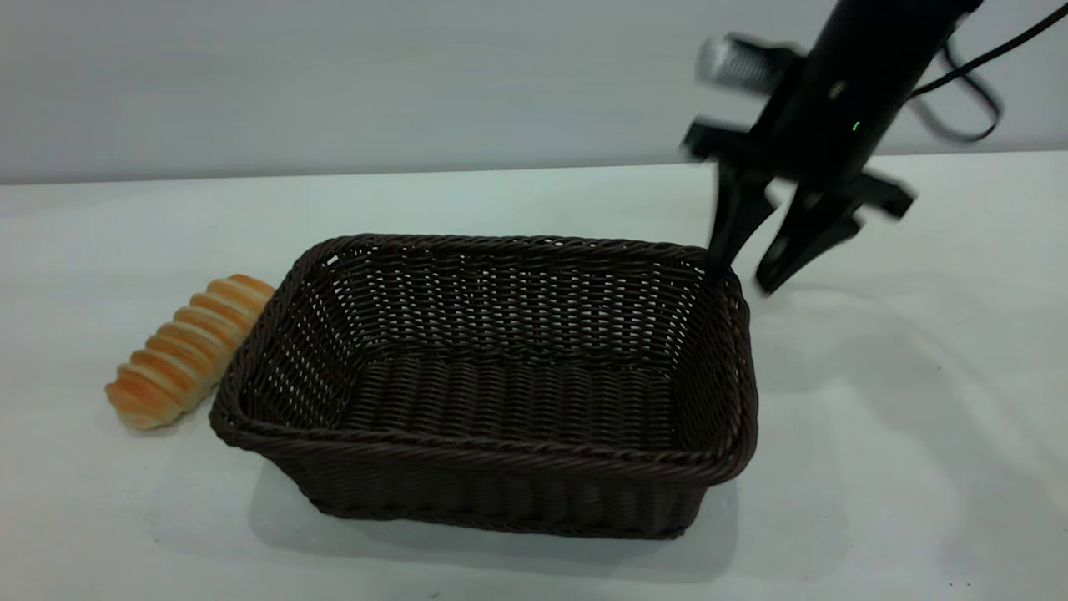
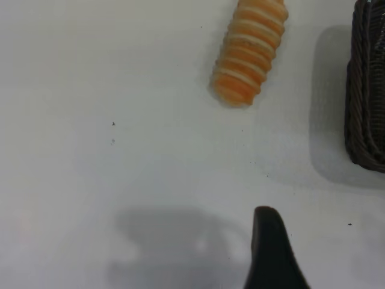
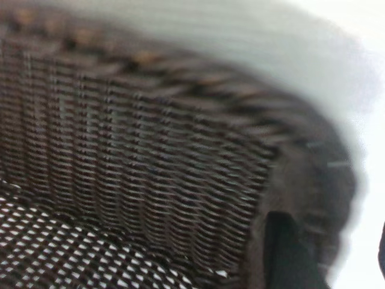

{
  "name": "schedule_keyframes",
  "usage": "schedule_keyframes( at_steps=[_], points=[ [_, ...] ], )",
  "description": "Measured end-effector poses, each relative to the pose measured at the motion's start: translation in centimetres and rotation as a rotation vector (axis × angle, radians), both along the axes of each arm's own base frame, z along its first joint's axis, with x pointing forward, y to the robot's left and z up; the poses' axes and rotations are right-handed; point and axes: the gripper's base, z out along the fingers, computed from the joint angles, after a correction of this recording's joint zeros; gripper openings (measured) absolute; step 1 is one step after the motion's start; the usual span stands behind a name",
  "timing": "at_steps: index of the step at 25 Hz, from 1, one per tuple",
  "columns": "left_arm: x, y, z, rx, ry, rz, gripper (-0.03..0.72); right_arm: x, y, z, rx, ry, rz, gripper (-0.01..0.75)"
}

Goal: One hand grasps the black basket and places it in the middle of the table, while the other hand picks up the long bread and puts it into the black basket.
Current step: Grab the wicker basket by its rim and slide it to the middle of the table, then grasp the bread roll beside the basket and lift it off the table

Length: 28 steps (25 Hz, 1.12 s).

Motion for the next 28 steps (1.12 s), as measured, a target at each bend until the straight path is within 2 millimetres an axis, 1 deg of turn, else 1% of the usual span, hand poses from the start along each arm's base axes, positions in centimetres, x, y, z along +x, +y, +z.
schedule_keyframes(
  at_steps=[4, 7, 10, 13, 16, 18, 20, 23, 25, 26, 28],
  points=[
    [0.0, 0.0, 0.0, 0.0, 0.0, 0.0, 0.481, 1.7, -3.2, 3.0, 0.024, 0.03, -0.024, 0.388],
    [0.0, 0.0, 0.0, -0.007, 0.0, 0.009, 0.481, 2.8, -5.5, 4.7, -0.038, -0.009, -0.016, 0.388],
    [0.0, 0.1, 0.0, -0.024, 0.001, 0.049, 0.481, 2.9, -7.7, 5.6, -0.239, -0.054, 0.024, 0.388],
    [0.1, 0.3, -0.1, -0.005, 0.013, 0.074, 0.481, 2.6, -9.1, 7.3, -0.426, -0.091, 0.027, 0.388],
    [0.9, 0.4, -0.2, 0.011, 0.045, 0.086, 0.481, 2.0, -9.5, 10.2, -0.463, -0.154, 0.002, 0.388],
    [2.2, 0.4, -0.2, 0.016, 0.078, 0.089, 0.481, 1.4, -9.3, 12.3, -0.46, -0.199, 0.003, 0.388],
    [3.7, 0.3, -0.1, 0.024, 0.112, 0.083, 0.481, 0.7, -8.7, 14.4, -0.454, -0.245, 0.009, 0.388],
    [5.9, 0.1, -0.2, 0.039, 0.16, 0.068, 0.481, -0.6, -7.1, 17.1, -0.444, -0.315, 0.045, 0.388],
    [7.1, 0.0, -0.1, 0.043, 0.173, 0.063, 0.481, -1.5, -6.0, 18.2, -0.442, -0.345, 0.076, 0.388],
    [7.6, 0.0, -0.2, 0.046, 0.182, 0.059, 0.481, -2.0, -5.8, 18.5, -0.444, -0.349, 0.086, 0.388],
    [8.2, -0.1, -0.4, 0.054, 0.194, 0.049, 0.481, -3.0, -6.0, 18.6, -0.461, -0.34, 0.097, 0.388]
  ],
)
